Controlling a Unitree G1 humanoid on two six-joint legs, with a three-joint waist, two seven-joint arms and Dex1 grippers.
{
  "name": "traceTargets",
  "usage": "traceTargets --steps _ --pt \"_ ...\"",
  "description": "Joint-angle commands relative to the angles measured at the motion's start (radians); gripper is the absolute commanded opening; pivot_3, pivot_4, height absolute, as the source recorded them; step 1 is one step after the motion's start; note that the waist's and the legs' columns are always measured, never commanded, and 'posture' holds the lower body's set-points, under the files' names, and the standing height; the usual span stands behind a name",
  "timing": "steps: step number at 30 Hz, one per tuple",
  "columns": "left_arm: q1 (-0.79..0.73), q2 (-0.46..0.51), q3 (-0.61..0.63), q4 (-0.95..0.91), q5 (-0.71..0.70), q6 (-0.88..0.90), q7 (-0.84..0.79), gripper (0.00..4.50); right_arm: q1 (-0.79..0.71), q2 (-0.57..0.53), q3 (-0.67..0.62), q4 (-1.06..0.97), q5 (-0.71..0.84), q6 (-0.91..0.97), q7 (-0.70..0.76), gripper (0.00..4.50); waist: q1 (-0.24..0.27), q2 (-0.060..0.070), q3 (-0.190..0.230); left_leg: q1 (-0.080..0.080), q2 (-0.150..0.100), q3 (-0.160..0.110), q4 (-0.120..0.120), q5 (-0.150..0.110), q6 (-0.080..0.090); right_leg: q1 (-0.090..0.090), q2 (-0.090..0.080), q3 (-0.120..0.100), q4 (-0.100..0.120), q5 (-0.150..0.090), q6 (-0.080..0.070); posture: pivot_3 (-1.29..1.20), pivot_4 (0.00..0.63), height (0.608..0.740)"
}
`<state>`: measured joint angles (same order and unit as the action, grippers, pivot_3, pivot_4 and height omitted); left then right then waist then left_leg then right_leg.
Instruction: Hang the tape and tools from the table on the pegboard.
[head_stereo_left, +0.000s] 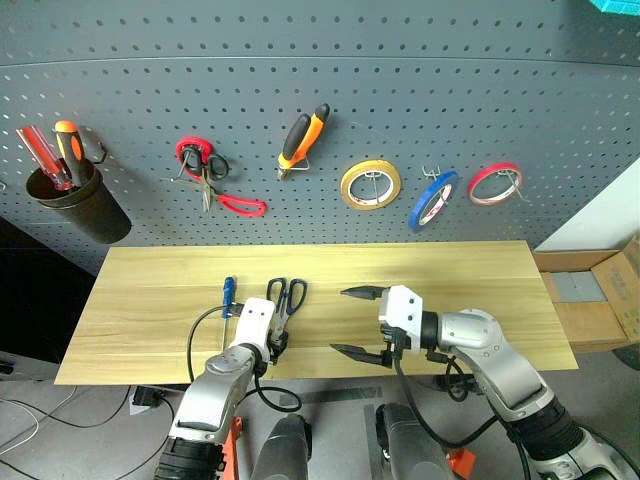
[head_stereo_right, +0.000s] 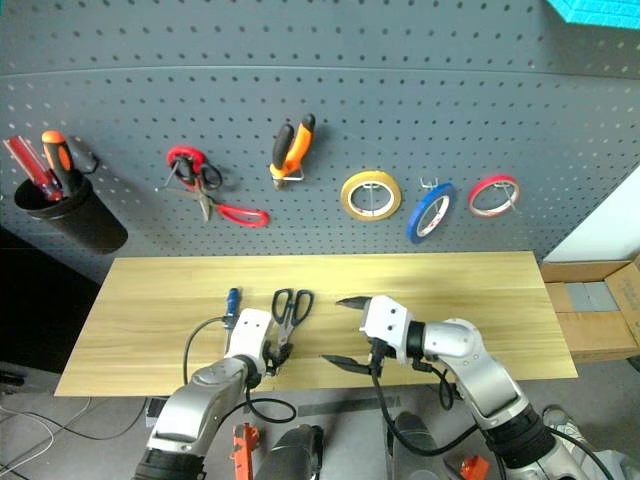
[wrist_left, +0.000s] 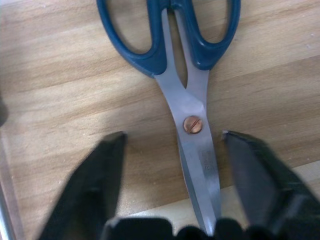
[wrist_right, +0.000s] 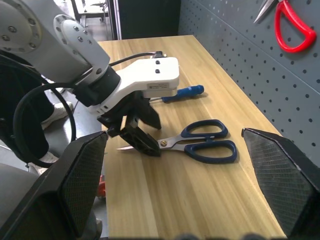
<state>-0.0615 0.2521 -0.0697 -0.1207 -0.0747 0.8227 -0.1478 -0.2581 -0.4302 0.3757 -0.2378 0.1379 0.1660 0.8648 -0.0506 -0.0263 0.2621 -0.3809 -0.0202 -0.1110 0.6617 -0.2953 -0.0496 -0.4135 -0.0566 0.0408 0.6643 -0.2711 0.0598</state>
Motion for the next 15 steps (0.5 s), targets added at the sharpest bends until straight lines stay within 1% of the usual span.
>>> traceTargets --steps 1,4,5,11,13,15 --pt "0.030 -0.006 0.001 0.005 0.007 0.029 0.003 1.53 -0.010 0.009 -0.017 -0.020 0.005 -0.017 -0.006 4.50 0.000 0.000 0.000 0.000 0.000 0.000 0.000 0.000 0.000 0.000 0.000 0.000 0.000 0.000 0.000 -0.05 0.267 0.740" --pt "0.030 -0.009 0.001 0.002 0.007 0.029 0.005 0.53 -0.011 0.011 -0.017 -0.015 0.002 -0.022 -0.006 4.50 0.000 0.000 0.000 0.000 0.000 0.000 0.000 0.000 0.000 0.000 0.000 0.000 0.000 0.000 0.000 -0.05 0.267 0.740" --pt "0.031 -0.010 0.001 0.001 0.008 0.029 0.006 0.47 -0.010 0.011 -0.017 -0.015 0.002 -0.023 -0.006 4.50 0.000 0.000 0.000 0.000 0.000 0.000 0.000 0.000 0.000 0.000 0.000 0.000 0.000 0.000 0.000 -0.05 0.267 0.740" --pt "0.041 -0.014 0.028 -0.027 -0.003 0.008 0.005 0.48 -0.007 0.007 -0.025 -0.012 0.011 -0.026 0.001 4.50 0.000 0.000 0.000 0.001 0.000 0.000 0.000 0.000 0.000 0.001 0.000 0.000 0.000 0.000 0.000 -0.04 0.256 0.740" --pt "0.049 -0.023 0.045 -0.050 -0.013 -0.043 0.000 0.48 -0.006 0.012 -0.032 -0.009 0.019 -0.022 -0.001 4.50 0.000 0.000 0.000 0.001 0.000 0.000 0.000 0.000 0.000 0.001 0.000 0.000 0.000 0.000 0.000 -0.04 0.250 0.740" --pt "0.070 -0.009 0.035 -0.083 0.006 -0.109 -0.006 0.48 -0.004 0.016 -0.038 -0.014 0.026 -0.020 -0.005 4.50 0.000 0.000 0.000 0.000 0.000 0.000 0.000 0.000 0.000 0.000 0.000 0.000 0.000 0.000 0.000 -0.04 0.243 0.740"
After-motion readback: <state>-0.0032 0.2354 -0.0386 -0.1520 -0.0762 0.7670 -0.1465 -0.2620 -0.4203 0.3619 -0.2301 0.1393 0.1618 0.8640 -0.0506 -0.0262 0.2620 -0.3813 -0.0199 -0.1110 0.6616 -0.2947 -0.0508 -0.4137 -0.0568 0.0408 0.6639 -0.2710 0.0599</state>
